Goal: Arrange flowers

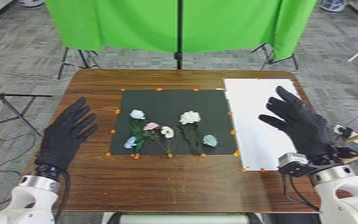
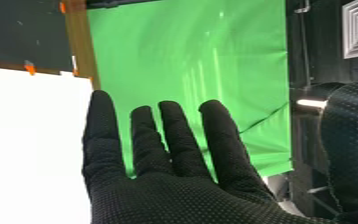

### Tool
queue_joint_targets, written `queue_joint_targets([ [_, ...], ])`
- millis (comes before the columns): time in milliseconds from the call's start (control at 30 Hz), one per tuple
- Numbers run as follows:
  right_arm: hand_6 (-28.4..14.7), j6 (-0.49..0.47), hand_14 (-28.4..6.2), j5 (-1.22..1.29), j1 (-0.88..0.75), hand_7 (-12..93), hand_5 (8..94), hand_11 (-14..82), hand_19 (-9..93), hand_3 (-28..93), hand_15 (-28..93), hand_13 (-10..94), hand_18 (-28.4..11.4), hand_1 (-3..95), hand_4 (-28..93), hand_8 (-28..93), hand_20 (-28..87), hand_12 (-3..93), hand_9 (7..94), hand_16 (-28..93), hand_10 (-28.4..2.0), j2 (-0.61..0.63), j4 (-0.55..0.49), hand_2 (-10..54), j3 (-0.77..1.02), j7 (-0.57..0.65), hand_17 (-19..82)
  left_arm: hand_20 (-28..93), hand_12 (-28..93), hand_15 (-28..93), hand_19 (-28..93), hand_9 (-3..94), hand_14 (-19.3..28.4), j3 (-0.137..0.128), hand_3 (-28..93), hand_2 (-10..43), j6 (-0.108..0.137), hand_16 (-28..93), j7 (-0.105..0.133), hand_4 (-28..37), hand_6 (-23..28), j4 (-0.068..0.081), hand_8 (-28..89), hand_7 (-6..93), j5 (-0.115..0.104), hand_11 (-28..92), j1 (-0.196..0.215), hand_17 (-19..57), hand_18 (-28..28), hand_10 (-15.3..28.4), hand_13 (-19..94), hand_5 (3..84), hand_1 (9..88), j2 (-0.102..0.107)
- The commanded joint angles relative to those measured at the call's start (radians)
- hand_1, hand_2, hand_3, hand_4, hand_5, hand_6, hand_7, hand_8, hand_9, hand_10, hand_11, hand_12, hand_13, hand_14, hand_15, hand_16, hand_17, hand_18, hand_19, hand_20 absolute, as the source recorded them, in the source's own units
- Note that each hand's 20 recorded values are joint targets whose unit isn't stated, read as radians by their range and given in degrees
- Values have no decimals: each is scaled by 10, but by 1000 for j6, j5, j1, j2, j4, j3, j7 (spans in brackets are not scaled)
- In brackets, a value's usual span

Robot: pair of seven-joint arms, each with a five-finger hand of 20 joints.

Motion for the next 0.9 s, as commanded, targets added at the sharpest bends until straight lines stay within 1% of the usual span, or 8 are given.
queue_joint_targets([
  [33, -43, 26, -101, -5, 11, 95, 277, 58, 406, 840, 3, 200, -194, 122, -274, -88, 206, 227, 283, 407, -111, 7, 3, -37, -33, -2, 5, 53, 150, 290, 462, 146, 122, -6, 736, 6, -26, -7, -28, -283, 25, 15, -134, 247, -2, 218, 13, -145, 204, 92, 93, 224, 247, -13],
  [133, -43, 31, -101, -9, 6, 96, 280, 59, 406, 841, 8, 201, -194, 123, -274, -89, 205, 224, 285, 401, -114, 22, 1, -36, -39, 18, 7, 55, 148, 299, 468, 146, 125, 1, 736, 6, -10, -8, -25, -283, 25, 22, -134, 247, -1, 221, -15, -140, 206, 93, 94, 224, 247, 7],
  [233, -43, 49, -102, 7, 24, 96, 278, 58, 406, 840, 11, 200, -193, 124, -274, -90, 205, 223, 282, 397, -114, 26, 8, -36, -62, 31, 7, 52, 148, 307, 471, 147, 125, 4, 734, 8, -12, -11, -30, -283, 25, 11, -134, 250, -9, 224, 15, -132, 216, 93, 99, 224, 246, -25],
  [367, -44, 5, -102, -33, 11, 93, 269, 56, 407, 840, 12, 199, -194, 123, -274, -89, 205, 223, 274, 394, -119, 6, 0, -36, -36, 7, 6, 45, 145, 314, 474, 149, 126, -9, 734, 10, -22, -18, -46, -283, 26, 6, -136, 251, -11, 226, 43, -129, 219, 96, 101, 225, 244, -36],
  [533, -43, 2, -101, 6, -4, 93, 267, 57, 407, 842, 12, 199, -194, 121, -274, -88, 204, 224, 275, 392, -117, -15, 0, -36, -24, 17, 7, 42, 143, 318, 477, 157, 128, -5, 738, 9, -15, -24, -31, -283, 26, 14, -136, 251, -3, 233, -3, -131, 214, 101, 102, 227, 243, -11],
  [733, -43, 44, -101, -9, 16, 95, 267, 55, 407, 840, 13, 198, -193, 122, -274, -88, 203, 224, 272, 391, -117, 13, 0, -36, -62, 27, 7, 43, 138, 321, 479, 163, 130, -9, 740, 8, -19, -26, -61, -283, 27, 7, -137, 249, -31, 240, 38, -128, 210, 104, 108, 234, 243, -45],
  [800, -43, 42, -101, -5, 24, 95, 267, 56, 407, 841, 13, 198, -194, 122, -273, -88, 203, 225, 272, 391, -118, 11, 7, -36, -65, -3, 7, 44, 137, 321, 480, 164, 130, -9, 740, 7, -26, -26, -32, -283, 29, 16, -136, 247, -17, 240, 15, -128, 210, 104, 108, 237, 244, -26],
  [900, -43, 25, -101, -11, 11, 96, 268, 57, 408, 841, 16, 199, -194, 122, -273, -88, 204, 225, 274, 391, -118, 12, -2, -36, -53, 16, 8, 45, 136, 322, 480, 163, 130, -6, 739, 7, -14, -27, -42, -283, 29, 15, -135, 245, -5, 241, -7, -128, 210, 104, 108, 238, 244, -10],
])
